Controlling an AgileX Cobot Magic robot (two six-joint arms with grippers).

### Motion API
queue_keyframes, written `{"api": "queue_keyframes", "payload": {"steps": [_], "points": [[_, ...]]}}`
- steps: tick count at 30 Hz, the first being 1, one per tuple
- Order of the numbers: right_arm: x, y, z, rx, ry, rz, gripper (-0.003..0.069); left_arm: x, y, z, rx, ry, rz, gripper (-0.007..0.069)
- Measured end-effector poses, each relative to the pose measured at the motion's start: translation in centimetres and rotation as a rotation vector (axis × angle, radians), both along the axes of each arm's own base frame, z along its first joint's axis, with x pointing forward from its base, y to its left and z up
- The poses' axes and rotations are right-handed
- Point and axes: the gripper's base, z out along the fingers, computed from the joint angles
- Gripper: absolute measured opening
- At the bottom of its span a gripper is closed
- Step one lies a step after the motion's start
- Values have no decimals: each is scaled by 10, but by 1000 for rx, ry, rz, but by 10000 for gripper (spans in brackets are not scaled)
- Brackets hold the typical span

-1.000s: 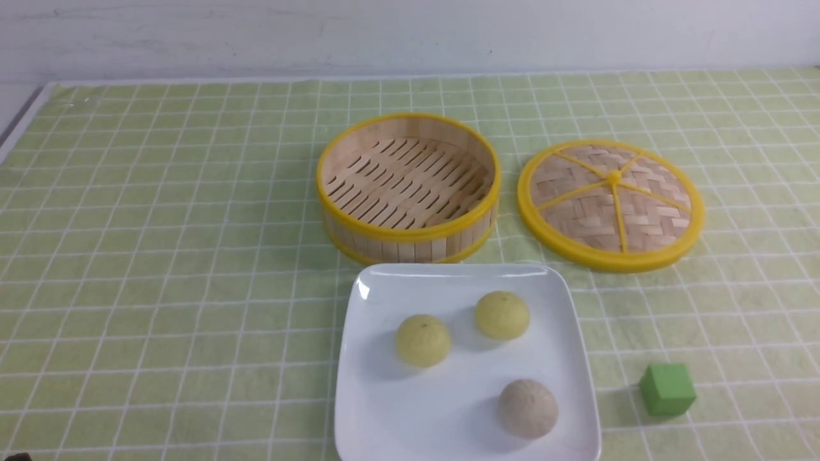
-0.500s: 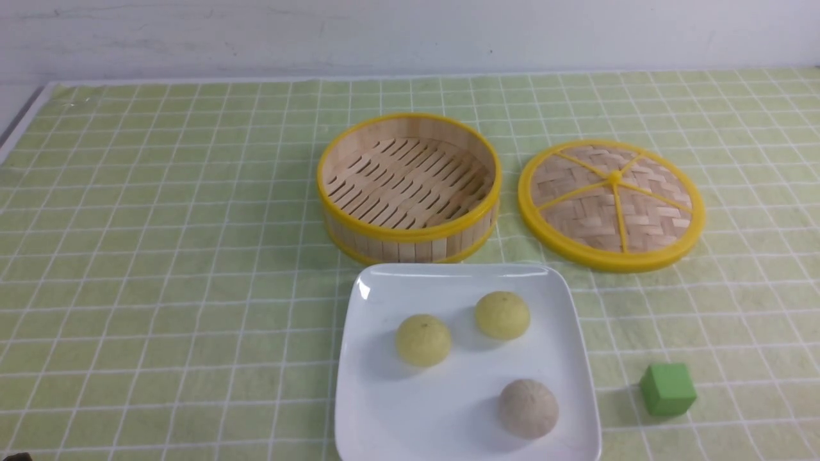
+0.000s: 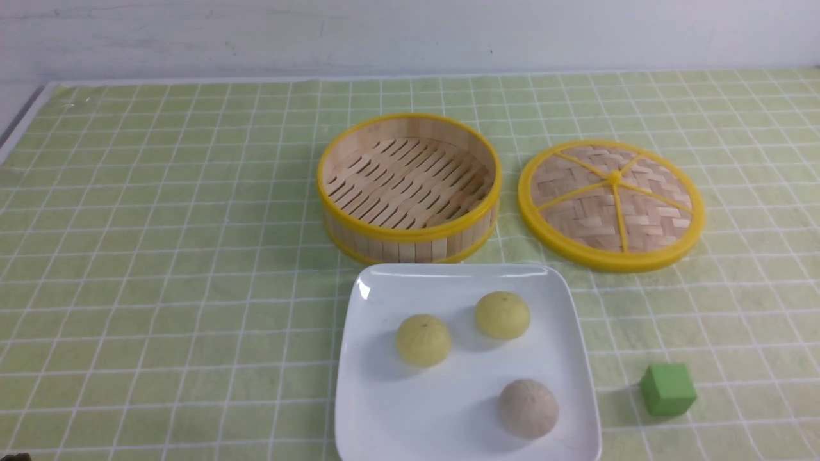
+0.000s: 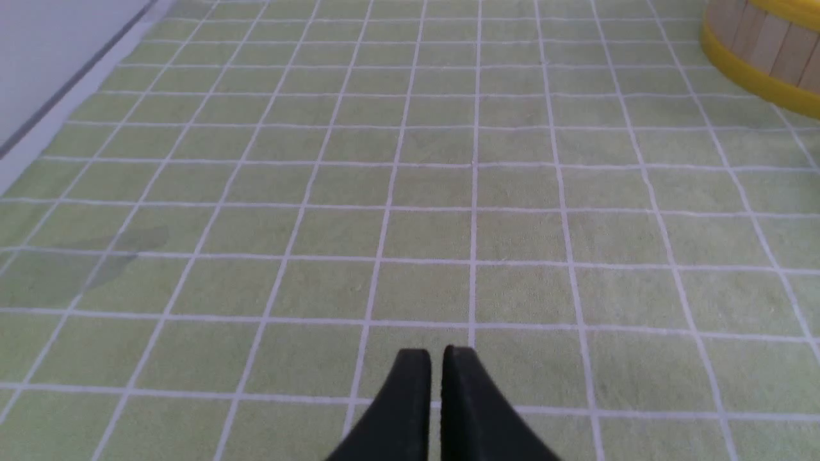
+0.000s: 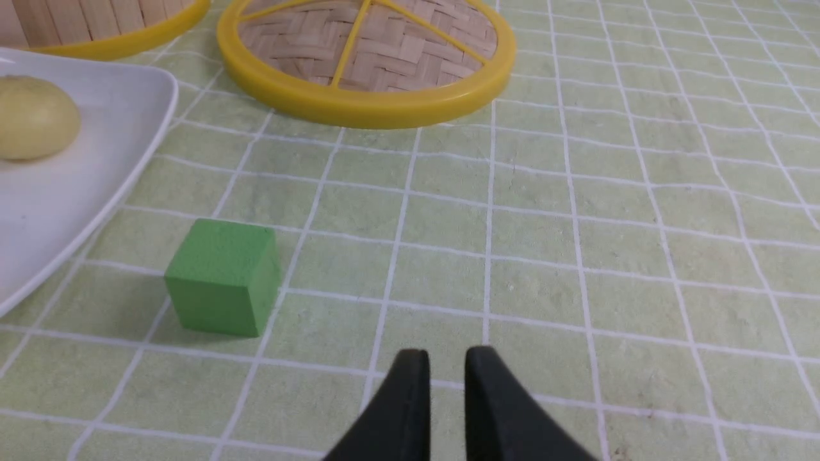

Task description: Put the steamed buns into the plate on the green tablecloth.

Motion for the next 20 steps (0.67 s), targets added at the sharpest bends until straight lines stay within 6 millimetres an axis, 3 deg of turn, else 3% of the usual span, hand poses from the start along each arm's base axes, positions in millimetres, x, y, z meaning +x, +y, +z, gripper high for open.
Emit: {"api": "queue_keyframes", "payload": {"steps": [20], "points": [[0, 0, 0, 0, 0, 0, 132, 0, 0, 0, 5, 0, -2, 81]]}}
